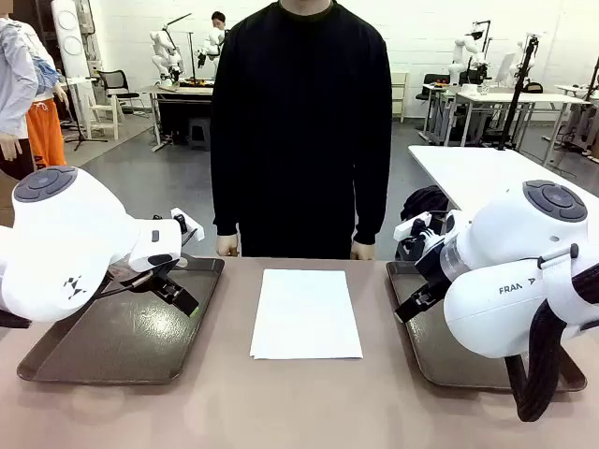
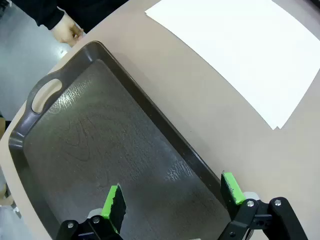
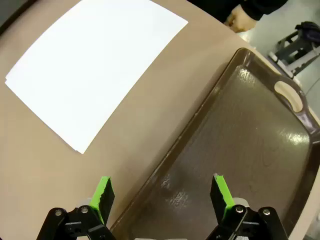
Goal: Sort the A4 documents.
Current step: Receive the A4 Paper.
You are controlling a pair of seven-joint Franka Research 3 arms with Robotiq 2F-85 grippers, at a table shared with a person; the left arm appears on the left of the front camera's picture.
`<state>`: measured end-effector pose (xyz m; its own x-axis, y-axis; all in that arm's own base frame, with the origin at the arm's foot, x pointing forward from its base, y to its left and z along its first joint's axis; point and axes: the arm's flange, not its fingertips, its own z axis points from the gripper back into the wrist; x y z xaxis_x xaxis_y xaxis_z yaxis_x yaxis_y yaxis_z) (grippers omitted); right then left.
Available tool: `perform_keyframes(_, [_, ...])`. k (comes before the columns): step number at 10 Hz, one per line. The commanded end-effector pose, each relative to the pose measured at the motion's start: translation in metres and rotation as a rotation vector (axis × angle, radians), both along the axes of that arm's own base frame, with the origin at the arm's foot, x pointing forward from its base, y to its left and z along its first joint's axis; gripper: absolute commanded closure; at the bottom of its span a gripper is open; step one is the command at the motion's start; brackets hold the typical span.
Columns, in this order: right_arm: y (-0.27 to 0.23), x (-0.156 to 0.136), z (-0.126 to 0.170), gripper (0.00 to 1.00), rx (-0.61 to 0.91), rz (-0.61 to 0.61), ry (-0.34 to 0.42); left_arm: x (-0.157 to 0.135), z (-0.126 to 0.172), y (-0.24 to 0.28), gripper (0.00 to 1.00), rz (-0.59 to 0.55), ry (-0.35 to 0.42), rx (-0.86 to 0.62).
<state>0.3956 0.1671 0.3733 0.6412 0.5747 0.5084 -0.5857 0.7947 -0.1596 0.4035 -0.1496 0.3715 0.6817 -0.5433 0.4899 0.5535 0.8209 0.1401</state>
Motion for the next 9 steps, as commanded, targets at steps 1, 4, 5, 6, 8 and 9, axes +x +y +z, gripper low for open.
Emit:
perform_keyframes(1, [0.0,0.0,0.0,0.0,0.0,0.0,0.0,0.0,0.0,-0.0001,0.0,0.0,0.0,0.0])
perform_keyframes(4, [0.0,0.0,0.0,0.0,0.0,0.0,0.0,0.0,0.0,-0.0001,0.0,0.0,0.0,0.0])
perform_keyframes(5, [0.0,0.0,0.0,0.0,0.0,0.0,0.0,0.0,0.0,-0.0001,0.0,0.0,0.0,0.0])
perform_keyframes(6, [0.0,0.0,0.0,0.0,0.0,0.0,0.0,0.0,0.0,-0.0001,0.0,0.0,0.0,0.0])
perform_keyframes(8, [0.0,0.0,0.0,0.0,0.0,0.0,0.0,0.0,0.0,-0.0001,0.0,0.0,0.0,0.0])
perform_keyframes(9, [0.0,0.0,0.0,0.0,0.0,0.0,0.0,0.0,0.0,-0.0001,0.0,0.0,0.0,0.0])
